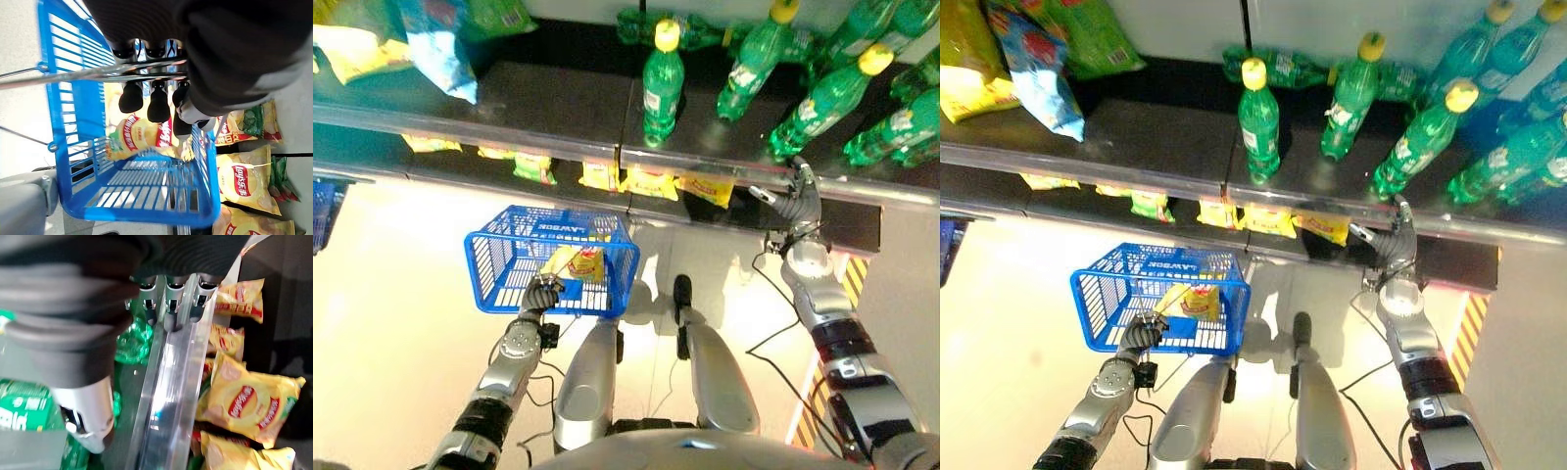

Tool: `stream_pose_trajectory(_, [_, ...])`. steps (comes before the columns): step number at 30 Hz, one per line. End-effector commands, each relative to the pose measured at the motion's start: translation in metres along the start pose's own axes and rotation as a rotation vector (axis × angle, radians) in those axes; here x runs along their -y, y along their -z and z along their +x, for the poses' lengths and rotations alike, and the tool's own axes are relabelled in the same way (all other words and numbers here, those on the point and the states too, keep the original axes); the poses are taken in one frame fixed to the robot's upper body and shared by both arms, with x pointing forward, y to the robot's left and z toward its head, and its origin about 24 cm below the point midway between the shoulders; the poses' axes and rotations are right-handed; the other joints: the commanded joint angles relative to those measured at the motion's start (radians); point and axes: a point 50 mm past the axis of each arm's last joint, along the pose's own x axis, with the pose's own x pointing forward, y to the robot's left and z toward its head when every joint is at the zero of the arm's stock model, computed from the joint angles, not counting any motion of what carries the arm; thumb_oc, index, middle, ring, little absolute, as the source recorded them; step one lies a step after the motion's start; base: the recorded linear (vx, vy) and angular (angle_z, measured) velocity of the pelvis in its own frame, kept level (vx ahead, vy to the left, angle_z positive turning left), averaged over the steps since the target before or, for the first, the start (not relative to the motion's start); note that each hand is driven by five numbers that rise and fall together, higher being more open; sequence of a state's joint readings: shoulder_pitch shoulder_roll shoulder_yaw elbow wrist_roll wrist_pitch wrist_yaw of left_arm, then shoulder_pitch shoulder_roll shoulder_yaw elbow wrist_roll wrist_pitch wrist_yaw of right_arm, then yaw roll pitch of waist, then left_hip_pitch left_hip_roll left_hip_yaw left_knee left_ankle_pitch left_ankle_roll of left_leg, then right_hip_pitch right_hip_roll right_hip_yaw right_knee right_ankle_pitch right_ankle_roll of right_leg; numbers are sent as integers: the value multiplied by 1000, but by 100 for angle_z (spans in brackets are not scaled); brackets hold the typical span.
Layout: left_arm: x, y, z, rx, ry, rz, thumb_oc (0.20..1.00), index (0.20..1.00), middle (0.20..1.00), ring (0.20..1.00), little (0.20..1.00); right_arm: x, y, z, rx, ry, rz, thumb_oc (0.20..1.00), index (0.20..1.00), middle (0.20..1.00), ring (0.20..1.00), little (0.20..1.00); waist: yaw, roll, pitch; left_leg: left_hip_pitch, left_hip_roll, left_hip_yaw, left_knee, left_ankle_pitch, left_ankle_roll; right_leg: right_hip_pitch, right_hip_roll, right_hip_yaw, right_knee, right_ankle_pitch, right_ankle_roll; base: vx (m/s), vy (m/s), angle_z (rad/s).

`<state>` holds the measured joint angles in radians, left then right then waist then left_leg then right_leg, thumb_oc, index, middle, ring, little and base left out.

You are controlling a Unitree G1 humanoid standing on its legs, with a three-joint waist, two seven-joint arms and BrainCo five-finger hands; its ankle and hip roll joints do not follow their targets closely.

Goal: Pick up the snacks into the basket

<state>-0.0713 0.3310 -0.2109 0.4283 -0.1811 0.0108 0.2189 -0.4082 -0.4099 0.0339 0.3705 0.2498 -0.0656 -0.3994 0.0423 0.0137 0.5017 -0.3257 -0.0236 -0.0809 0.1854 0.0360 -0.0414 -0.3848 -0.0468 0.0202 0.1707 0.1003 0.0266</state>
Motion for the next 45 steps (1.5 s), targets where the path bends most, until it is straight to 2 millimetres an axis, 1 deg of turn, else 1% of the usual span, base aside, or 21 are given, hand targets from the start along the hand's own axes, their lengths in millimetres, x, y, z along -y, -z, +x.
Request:
stream_pose_trajectory(1, [-3, -5, -10, 70, -8, -9, 200, 200, 200, 200, 200, 7, -22, 10, 90, 27, 8, 1000, 1000, 1000, 1000, 1000, 13, -24, -61, -22, -37, -3, 50, -41, 35, 38, -19, -13, 63, -93, 80, 0, 0, 0])
stream_pose_trajectory(2, [-1, -8, -10, 81, -3, -11, 200, 200, 200, 200, 200, 9, -27, 13, 102, 45, 1, 1000, 1000, 1000, 1000, 1000, 14, -28, -57, -19, -38, -3, 41, -39, 33, 41, -18, -13, 55, -93, 80, 0, 0, 0])
stream_pose_trajectory(4, [1, -9, -9, 85, 1, -8, 200, 200, 200, 200, 200, 9, -29, 14, 111, 54, -9, 1000, 1000, 1000, 1000, 1000, 14, -29, -54, -16, -38, -4, 37, -39, 33, 44, -17, -15, 52, -93, 80, 0, 0, 0])
stream_pose_trajectory(6, [2, -12, -9, 99, 1, -1, 200, 200, 200, 200, 200, 8, -34, 16, 123, 71, 12, 1000, 1000, 1000, 1000, 1000, 14, -30, -50, -8, -39, -6, 27, -39, 32, 52, -18, -17, 44, -93, 79, 0, 0, 0])
stream_pose_trajectory(14, [4, -14, -10, 109, 5, -3, 200, 200, 200, 200, 200, 5, -40, 17, 144, 81, 34, 1000, 1000, 1000, 1000, 1000, 15, -29, -42, 7, -41, -3, 21, -44, 32, 64, -20, -17, 41, -93, 77, 0, 0, 0])
stream_pose_trajectory(19, [4, -16, -10, 116, 13, 4, 200, 200, 200, 200, 200, 4, -46, 21, 157, 88, 41, 1000, 1000, 1000, 1000, 1000, 19, -32, -37, 10, -43, 1, 28, -48, 33, 69, -20, -18, 41, -90, 77, 0, 0, 0])
stream_pose_trajectory(25, [4, -15, -10, 114, 17, 5, 200, 200, 200, 200, 200, 4, -49, 26, 149, 92, 50, 1000, 1000, 1000, 1000, 1000, 23, -35, -37, 13, -42, 1, 30, -50, 33, 71, -20, -19, 44, -89, 77, 0, 0, 0])
stream_pose_trajectory(27, [3, -15, -11, 116, 21, 8, 200, 200, 200, 200, 200, 6, -52, 30, 152, 103, 45, 1000, 1000, 1000, 1000, 1000, 27, -37, -39, 16, -42, 1, 31, -52, 33, 77, -20, -21, 42, -89, 77, 0, 0, 0])
stream_pose_trajectory(28, [2, -17, -11, 121, 21, 10, 200, 200, 200, 200, 200, 8, -58, 34, 161, 110, 45, 1000, 1000, 1000, 1000, 1000, 30, -40, -40, 17, -42, 1, 35, -53, 33, 81, -21, -21, 42, -88, 77, 0, 0, 0])
stream_pose_trajectory(29, [2, -17, -11, 121, 21, 10, 200, 200, 200, 200, 200, 8, -58, 34, 161, 110, 45, 1000, 1000, 1000, 1000, 1000, 30, -40, -40, 17, -42, 1, 35, -53, 33, 81, -21, -21, 42, -88, 77, 0, 0, 0])
stream_pose_trajectory(31, [1, -19, -11, 126, 18, 5, 200, 200, 200, 200, 200, 11, -70, 40, 190, 121, 53, 1000, 1000, 1000, 1000, 1000, 32, -43, -41, 19, -41, 2, 34, -53, 32, 84, -21, -22, 40, -87, 77, 0, 0, 0])
stream_pose_trajectory(32, [1, -19, -11, 126, 18, 5, 200, 200, 200, 200, 200, 11, -70, 40, 190, 121, 53, 1000, 1000, 1000, 1000, 1000, 32, -42, -41, 19, -41, 2, 34, -53, 32, 85, -21, -22, 39, -87, 77, 0, 0, 0])
stream_pose_trajectory(34, [0, -16, -11, 114, 16, 1, 200, 200, 200, 200, 200, 14, -74, 39, 207, 125, 53, 1000, 1000, 1000, 1000, 1000, 32, -46, -48, 28, -39, 1, 29, -52, 31, 95, -21, -26, 34, -88, 77, 0, 0, 0])
stream_pose_trajectory(39, [-2, -13, -12, 100, 15, 7, 200, 200, 200, 200, 200, 18, -74, 38, 208, 135, 47, 1000, 1000, 1000, 1000, 1000, 33, -50, -63, 55, -36, -2, 19, -54, 31, 122, -24, -30, 26, -93, 78, 14, 0, 1])
stream_pose_trajectory(45, [-5, -16, -11, 106, 15, 6, 200, 200, 200, 200, 200, 24, -75, 40, 207, 142, 28, 1000, 1000, 1000, 1000, 1000, 37, -62, -91, 88, -38, -3, 22, -69, 34, 161, -27, -30, 22, -102, 79, 15, 3, 0])
